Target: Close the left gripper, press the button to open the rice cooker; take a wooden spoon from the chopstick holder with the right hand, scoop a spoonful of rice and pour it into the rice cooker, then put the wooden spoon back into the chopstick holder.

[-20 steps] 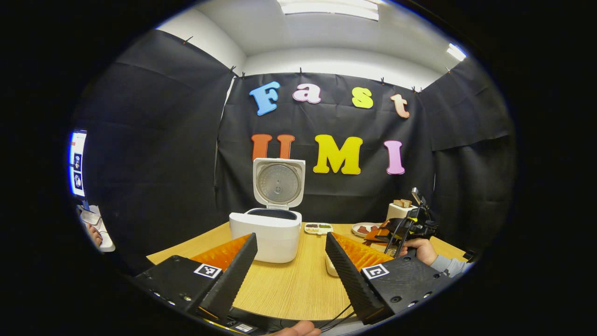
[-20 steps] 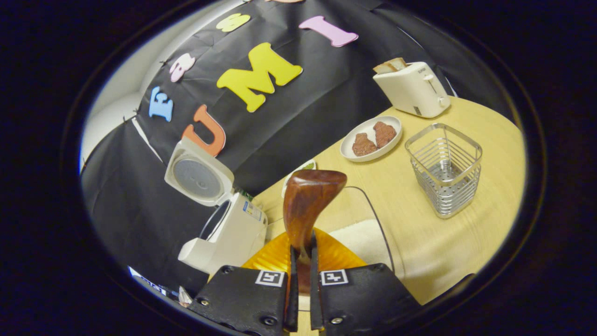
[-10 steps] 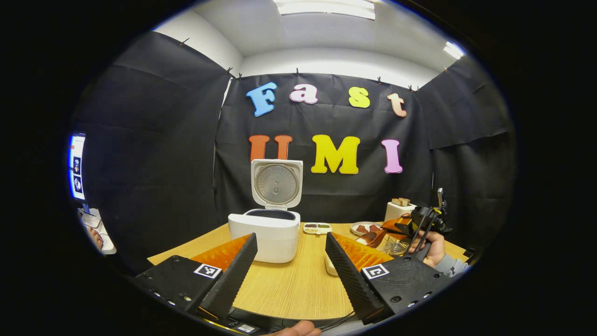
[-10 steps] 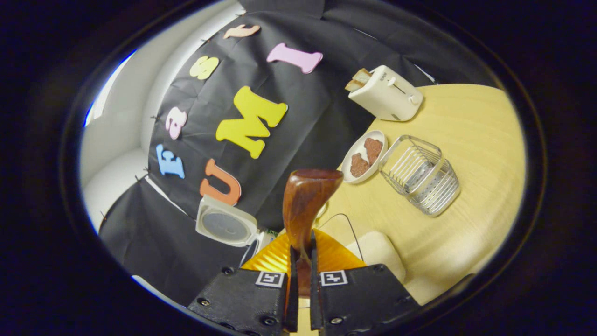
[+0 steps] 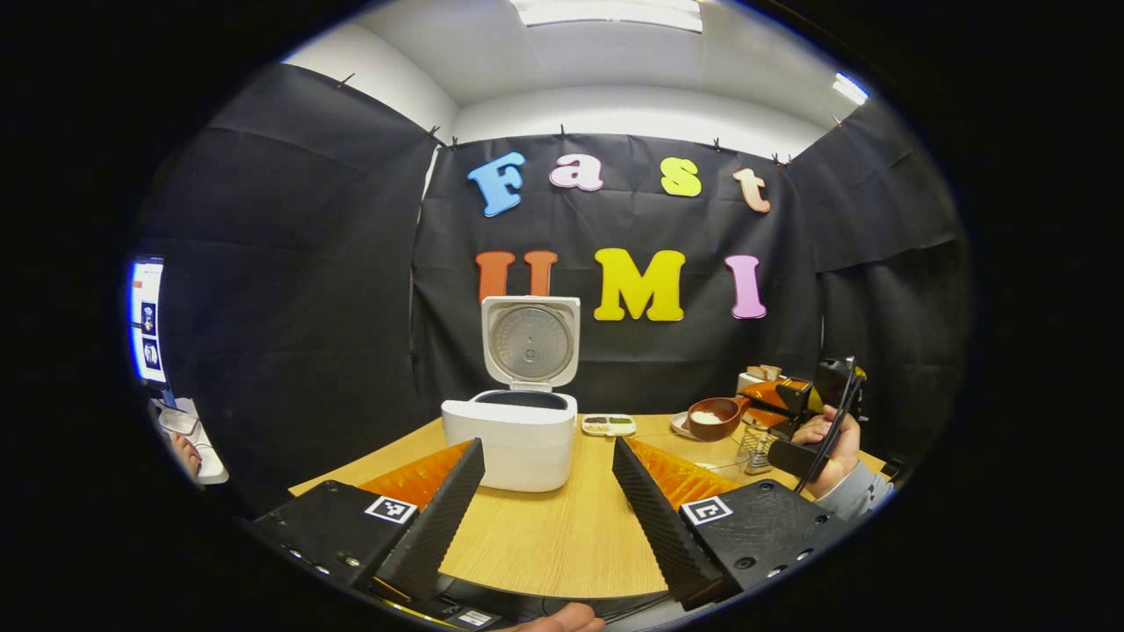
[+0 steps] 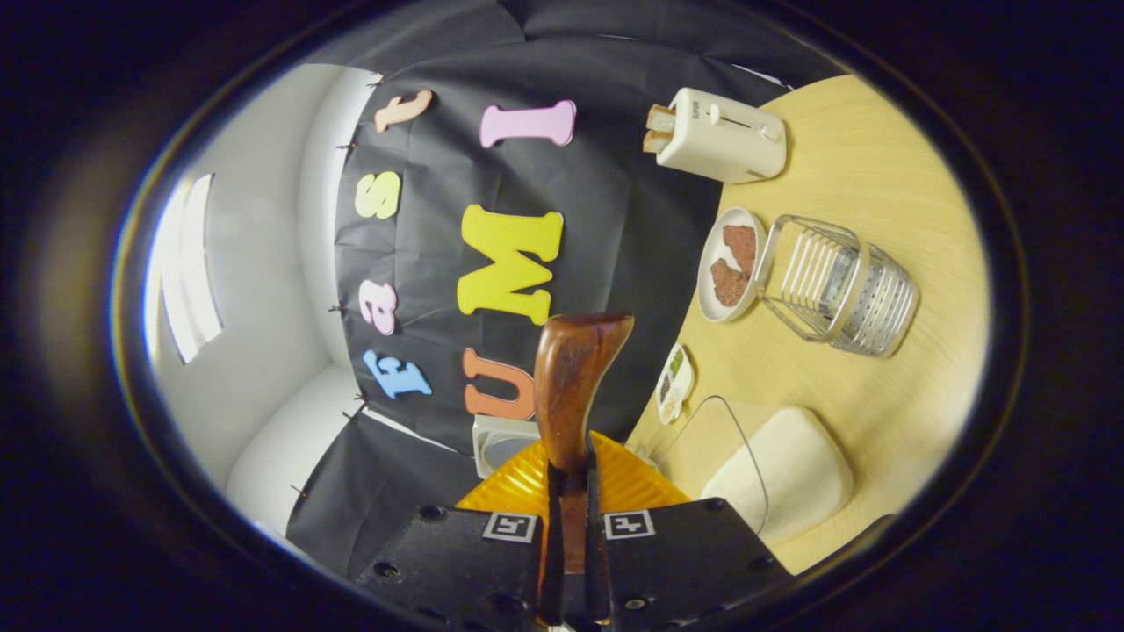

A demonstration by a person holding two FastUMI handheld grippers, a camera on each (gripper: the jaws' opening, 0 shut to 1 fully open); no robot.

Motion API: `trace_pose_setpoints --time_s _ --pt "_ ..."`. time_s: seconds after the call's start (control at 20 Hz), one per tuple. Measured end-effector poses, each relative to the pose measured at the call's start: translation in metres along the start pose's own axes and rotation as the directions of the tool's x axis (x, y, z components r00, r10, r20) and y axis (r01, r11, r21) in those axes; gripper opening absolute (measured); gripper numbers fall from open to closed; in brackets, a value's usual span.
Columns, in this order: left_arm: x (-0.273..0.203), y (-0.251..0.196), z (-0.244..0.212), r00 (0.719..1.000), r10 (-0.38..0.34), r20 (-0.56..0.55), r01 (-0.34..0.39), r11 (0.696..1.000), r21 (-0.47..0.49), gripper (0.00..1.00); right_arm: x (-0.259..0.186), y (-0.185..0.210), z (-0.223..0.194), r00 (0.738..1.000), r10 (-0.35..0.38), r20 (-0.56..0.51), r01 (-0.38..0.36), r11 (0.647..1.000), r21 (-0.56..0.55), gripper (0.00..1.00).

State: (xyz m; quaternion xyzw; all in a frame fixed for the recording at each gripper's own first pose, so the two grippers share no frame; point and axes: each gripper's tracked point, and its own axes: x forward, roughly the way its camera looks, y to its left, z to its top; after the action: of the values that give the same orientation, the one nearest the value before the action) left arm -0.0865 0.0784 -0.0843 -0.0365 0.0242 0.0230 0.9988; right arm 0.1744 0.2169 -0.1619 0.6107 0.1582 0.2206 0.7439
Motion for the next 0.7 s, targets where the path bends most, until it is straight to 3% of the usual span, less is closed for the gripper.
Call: trace_pose_setpoints --time_s 0.3,0.5,0.7 --pt "-0.001 0.029 -0.011 0.999 0.033 -0.021 -0.033 0.999 0.001 0.94 0.055 0.054 -0.031 0.999 -0.013 -0.041 0.008 0.993 -0.116 0.14" --pt "0.003 0.060 -0.007 0.990 0.141 -0.007 -0.142 0.990 -0.023 0.94 0.107 0.083 -0.066 0.996 -0.037 -0.080 0.019 0.977 -0.213 0.14" --pt "0.003 0.055 -0.016 0.993 0.116 -0.018 -0.116 0.993 -0.020 0.94 0.168 0.093 -0.108 0.988 -0.074 -0.138 0.031 0.956 -0.292 0.14"
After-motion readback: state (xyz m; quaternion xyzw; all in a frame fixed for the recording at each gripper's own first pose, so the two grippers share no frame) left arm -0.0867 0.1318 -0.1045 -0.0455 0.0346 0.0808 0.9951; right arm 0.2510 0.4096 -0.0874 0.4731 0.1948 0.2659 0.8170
